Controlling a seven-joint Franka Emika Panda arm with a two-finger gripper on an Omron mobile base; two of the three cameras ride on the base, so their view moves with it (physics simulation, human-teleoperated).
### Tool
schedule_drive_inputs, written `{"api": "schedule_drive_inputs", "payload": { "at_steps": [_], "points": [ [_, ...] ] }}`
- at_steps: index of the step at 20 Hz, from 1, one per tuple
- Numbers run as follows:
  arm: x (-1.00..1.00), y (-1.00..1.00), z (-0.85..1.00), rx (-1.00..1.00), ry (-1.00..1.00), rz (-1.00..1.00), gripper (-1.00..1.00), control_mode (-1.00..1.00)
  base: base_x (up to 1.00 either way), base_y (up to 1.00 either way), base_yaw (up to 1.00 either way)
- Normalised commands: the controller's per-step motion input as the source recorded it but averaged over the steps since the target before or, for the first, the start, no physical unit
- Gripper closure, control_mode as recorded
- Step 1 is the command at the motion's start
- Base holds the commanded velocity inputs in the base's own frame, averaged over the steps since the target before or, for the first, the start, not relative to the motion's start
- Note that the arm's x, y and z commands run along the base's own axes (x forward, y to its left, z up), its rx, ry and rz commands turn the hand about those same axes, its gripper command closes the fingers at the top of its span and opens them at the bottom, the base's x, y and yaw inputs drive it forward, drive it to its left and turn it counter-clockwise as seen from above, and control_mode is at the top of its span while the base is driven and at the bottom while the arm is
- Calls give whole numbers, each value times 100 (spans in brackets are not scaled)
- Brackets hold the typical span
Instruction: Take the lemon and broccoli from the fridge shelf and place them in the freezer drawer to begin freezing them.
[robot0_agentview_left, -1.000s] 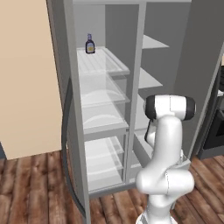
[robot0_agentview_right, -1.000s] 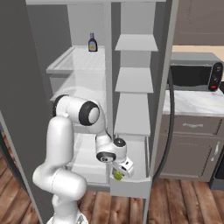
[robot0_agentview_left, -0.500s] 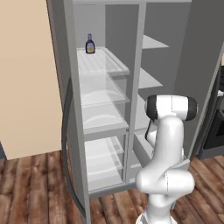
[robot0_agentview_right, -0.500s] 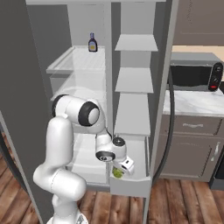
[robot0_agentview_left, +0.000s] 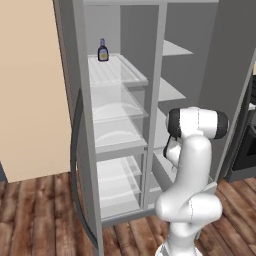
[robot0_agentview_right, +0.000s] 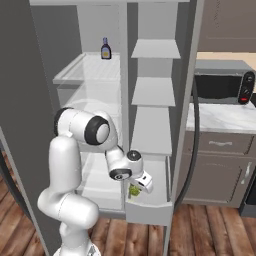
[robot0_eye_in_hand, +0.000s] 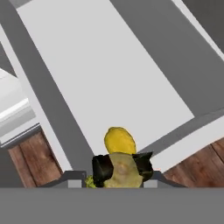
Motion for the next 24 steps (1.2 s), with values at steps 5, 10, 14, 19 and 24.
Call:
{"api": "schedule_drive_inputs", "payload": {
  "at_steps": [5,10,14,19,24],
  "points": [
    [39,-6,-11,2,0,1,100,-100,0,0,0],
    [14,-16,-44,4,2,4,100,-100,0,0,0],
    [8,-14,-51,4,7,5,100,-100,0,0,0],
    [6,-1,-59,2,7,4,100,-100,0,0,0],
    [1,0,-54,1,6,3,100,-100,0,0,0]
  ]
}}
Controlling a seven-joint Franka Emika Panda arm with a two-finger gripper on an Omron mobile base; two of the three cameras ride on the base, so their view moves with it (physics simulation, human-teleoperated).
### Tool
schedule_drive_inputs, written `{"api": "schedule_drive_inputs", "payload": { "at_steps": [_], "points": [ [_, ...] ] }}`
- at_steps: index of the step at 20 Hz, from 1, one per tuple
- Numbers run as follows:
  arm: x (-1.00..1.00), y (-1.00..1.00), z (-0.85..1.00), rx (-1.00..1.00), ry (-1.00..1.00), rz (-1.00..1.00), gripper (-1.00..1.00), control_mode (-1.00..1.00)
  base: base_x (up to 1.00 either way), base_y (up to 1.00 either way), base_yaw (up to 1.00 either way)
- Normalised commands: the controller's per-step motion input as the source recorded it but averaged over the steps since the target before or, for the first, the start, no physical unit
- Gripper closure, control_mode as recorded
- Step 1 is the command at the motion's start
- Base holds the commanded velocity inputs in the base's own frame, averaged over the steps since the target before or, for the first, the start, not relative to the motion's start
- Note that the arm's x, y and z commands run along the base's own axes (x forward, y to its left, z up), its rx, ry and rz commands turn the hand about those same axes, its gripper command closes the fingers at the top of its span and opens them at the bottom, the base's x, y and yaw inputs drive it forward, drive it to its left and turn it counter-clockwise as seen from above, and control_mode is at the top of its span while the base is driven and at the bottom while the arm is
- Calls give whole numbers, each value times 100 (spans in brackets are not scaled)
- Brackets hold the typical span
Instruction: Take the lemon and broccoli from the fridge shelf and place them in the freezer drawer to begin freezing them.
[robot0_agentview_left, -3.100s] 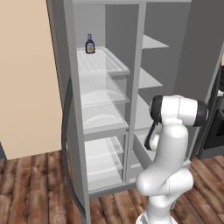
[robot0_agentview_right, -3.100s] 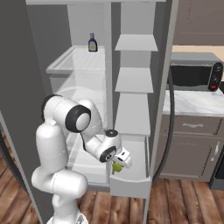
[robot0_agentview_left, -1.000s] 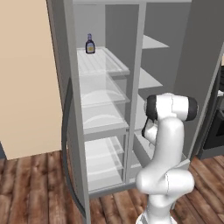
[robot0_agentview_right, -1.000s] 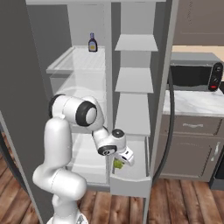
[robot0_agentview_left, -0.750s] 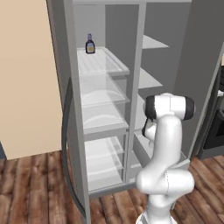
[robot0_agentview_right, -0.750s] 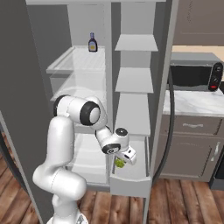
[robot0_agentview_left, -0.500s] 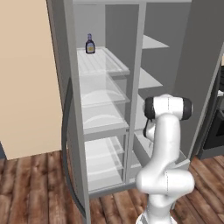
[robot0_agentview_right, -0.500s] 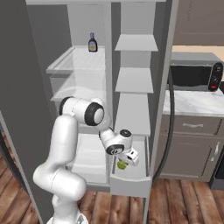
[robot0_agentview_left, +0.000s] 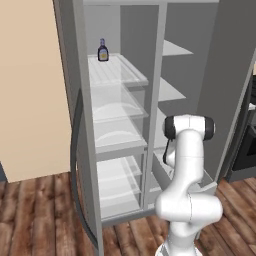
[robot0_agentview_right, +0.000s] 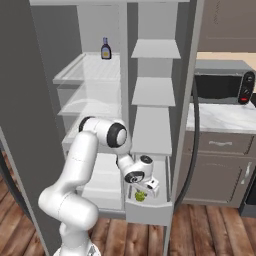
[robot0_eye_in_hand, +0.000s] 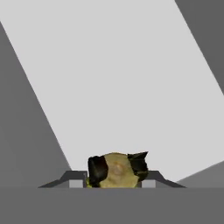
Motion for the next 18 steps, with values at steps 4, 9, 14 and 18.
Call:
{"api": "schedule_drive_inputs", "payload": {
  "at_steps": [4,9,14,18],
  "points": [
    [0,0,-53,0,5,3,100,-100,0,0,0],
    [-4,0,-49,1,4,5,100,-100,0,0,0],
    [-19,0,-53,1,6,6,-100,-100,0,0,0],
    [-9,0,-40,0,2,5,-100,-100,0,0,0]
  ]
}}
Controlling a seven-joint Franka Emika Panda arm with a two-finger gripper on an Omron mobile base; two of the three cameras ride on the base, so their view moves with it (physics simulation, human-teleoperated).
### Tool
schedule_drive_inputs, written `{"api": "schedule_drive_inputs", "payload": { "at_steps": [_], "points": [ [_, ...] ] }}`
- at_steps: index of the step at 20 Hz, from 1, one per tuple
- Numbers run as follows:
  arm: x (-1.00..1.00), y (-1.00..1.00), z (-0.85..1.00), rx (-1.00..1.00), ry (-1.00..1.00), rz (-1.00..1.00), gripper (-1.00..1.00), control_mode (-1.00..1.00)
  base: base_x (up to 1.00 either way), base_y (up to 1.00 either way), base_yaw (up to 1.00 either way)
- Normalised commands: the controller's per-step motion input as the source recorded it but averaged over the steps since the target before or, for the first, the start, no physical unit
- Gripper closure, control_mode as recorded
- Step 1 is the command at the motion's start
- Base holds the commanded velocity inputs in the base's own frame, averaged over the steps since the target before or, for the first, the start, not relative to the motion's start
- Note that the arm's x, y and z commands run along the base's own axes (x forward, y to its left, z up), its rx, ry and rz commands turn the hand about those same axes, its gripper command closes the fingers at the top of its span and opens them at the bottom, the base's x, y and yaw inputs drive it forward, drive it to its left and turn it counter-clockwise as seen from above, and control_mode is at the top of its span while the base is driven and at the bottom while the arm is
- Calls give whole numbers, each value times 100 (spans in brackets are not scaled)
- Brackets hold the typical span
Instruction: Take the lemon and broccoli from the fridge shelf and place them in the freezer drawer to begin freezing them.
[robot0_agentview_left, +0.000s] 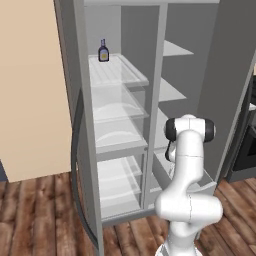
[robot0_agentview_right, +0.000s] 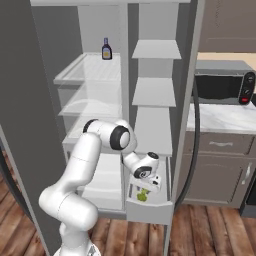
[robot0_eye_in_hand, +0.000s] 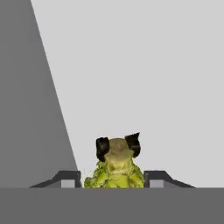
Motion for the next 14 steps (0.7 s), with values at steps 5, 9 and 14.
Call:
{"api": "schedule_drive_inputs", "payload": {
  "at_steps": [5,9,14],
  "points": [
    [-5,0,-27,0,0,4,-100,-100,0,0,0],
    [-9,0,-4,0,-1,3,-100,-100,0,0,0],
    [-27,0,20,0,-10,0,-100,-100,0,0,0]
  ]
}}
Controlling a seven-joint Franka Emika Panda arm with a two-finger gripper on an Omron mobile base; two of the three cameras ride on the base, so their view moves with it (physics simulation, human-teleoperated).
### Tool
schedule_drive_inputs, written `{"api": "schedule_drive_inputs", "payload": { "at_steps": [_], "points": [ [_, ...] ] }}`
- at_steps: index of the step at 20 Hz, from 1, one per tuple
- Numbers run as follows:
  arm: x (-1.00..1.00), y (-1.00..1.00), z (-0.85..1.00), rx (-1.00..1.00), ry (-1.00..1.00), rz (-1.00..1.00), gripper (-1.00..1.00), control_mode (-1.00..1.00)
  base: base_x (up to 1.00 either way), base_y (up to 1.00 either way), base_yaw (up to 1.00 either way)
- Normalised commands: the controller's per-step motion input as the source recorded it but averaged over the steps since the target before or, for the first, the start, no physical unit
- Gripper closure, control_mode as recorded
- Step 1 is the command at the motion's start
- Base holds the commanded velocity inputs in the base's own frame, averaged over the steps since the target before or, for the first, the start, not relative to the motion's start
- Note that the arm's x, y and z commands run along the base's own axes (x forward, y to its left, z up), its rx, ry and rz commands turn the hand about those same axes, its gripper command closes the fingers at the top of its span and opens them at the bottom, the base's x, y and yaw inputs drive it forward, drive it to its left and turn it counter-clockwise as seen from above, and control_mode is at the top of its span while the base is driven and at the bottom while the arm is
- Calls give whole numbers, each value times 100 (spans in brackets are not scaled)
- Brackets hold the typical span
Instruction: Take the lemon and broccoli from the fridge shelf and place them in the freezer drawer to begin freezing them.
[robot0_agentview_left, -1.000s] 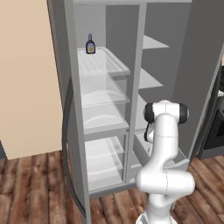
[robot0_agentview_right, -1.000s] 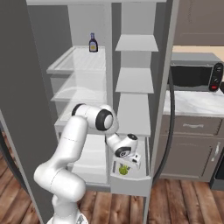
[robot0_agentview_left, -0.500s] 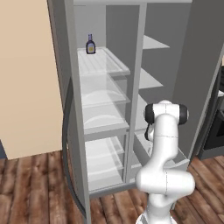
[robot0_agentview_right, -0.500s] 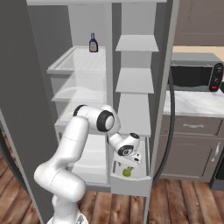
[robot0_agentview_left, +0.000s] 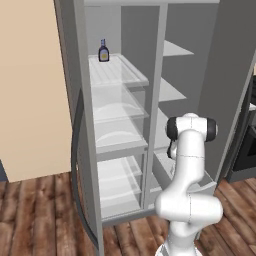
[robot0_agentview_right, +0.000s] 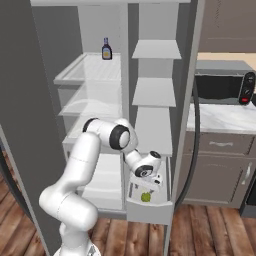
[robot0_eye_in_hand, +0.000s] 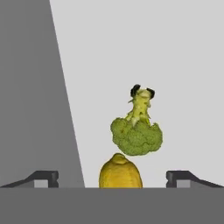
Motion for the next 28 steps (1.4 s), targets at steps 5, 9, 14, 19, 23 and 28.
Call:
{"api": "schedule_drive_inputs", "payload": {
  "at_steps": [5,9,14,19,23,28],
  "points": [
    [-38,0,50,0,-15,0,-100,-100,0,0,0],
    [-31,0,64,0,-12,0,-100,-100,0,0,0],
    [-5,0,77,0,-4,0,-100,-100,0,0,0],
    [0,0,82,0,0,0,-100,-100,0,0,0],
    [0,0,76,1,0,0,-100,-100,0,0,0],
    [-8,0,75,0,0,0,-100,-100,0,0,0]
  ]
}}
